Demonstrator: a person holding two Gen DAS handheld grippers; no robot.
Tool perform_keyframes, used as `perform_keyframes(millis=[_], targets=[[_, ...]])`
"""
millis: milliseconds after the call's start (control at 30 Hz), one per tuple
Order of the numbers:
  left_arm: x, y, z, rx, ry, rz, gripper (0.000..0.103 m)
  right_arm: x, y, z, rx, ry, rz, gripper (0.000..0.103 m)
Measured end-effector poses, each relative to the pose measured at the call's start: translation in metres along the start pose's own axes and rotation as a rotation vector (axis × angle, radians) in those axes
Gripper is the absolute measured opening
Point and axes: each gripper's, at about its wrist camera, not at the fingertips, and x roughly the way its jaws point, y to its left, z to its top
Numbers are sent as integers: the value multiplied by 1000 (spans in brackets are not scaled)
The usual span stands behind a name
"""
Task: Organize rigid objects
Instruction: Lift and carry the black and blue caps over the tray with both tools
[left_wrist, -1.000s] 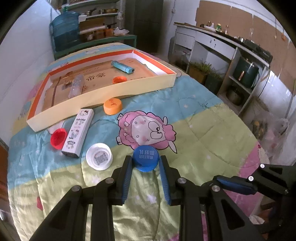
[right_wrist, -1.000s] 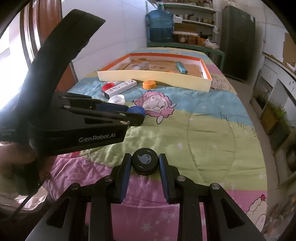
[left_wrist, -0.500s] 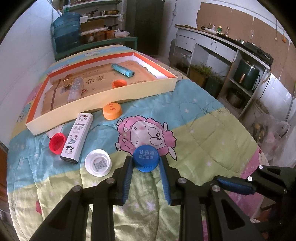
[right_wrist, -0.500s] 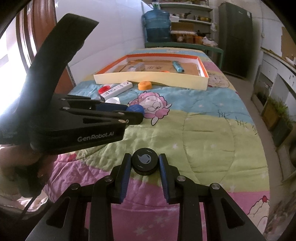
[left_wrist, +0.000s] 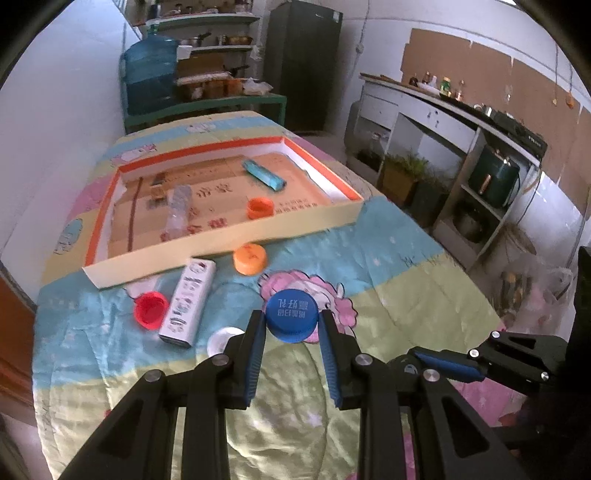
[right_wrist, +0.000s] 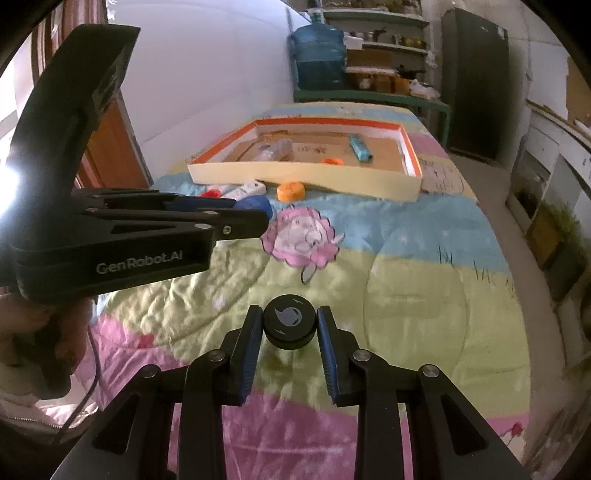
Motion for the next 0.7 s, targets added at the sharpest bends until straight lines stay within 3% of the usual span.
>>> perform_keyframes(millis=[700], targets=[[-19,57,36,-130,-55,104,30,13,5,82,-101,-70,34,31]])
